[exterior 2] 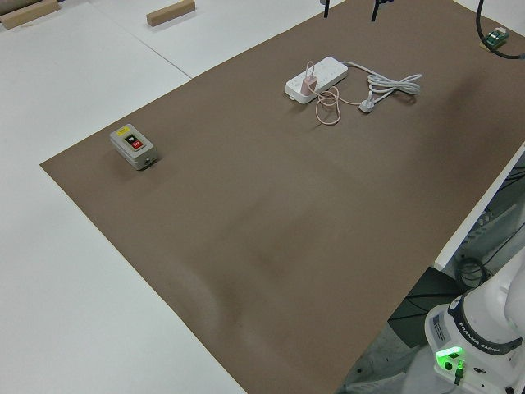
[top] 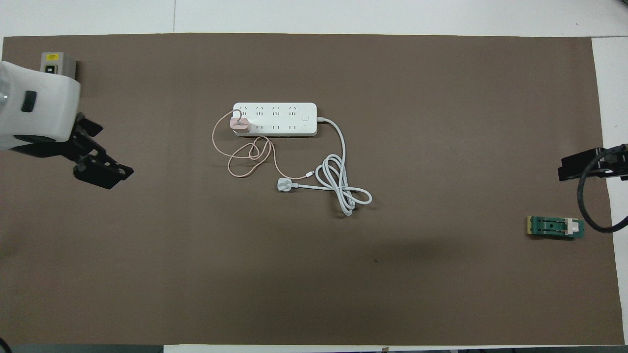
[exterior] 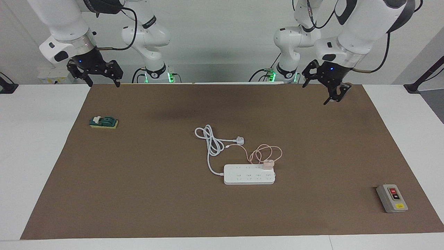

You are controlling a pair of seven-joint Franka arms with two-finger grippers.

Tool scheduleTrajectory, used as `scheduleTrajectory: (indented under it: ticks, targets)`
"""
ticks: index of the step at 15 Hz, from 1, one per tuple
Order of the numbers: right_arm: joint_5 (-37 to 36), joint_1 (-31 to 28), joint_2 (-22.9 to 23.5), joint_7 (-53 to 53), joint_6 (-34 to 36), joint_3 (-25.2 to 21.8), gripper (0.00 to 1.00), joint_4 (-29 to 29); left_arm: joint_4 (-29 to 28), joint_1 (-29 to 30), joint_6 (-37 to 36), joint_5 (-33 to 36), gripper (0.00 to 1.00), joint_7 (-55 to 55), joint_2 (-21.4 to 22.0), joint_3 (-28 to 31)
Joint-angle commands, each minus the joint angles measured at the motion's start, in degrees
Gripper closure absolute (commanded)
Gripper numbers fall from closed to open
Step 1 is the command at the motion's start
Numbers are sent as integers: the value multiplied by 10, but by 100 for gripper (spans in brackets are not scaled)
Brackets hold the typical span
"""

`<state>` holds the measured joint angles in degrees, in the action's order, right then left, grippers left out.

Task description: Plug charger into power strip

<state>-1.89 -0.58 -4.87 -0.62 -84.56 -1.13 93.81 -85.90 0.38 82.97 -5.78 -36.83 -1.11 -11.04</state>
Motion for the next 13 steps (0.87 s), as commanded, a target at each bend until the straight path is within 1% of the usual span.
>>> scheduleTrajectory:
  ticks: [1,4,6,8,13]
  targets:
    - [9,-6,-9,-11,8,1,0,5,-15,42,-48,9,0,113,19,-5]
    - [9,-7,-9,-11,8,1,0,5,-17,58,-54,9,0,249,29,-6]
    - [9,-7,-9,-11,8,1,0,5,-17,66,-44,13,0,308,29,-3]
    - [9,-7,-9,-11,8,1,0,5,-15,69,-38,49,0,325,30,-5]
    - [9,-8,-9,-13,8,1,0,5,-22,63,-26,53,0,329,45,-7]
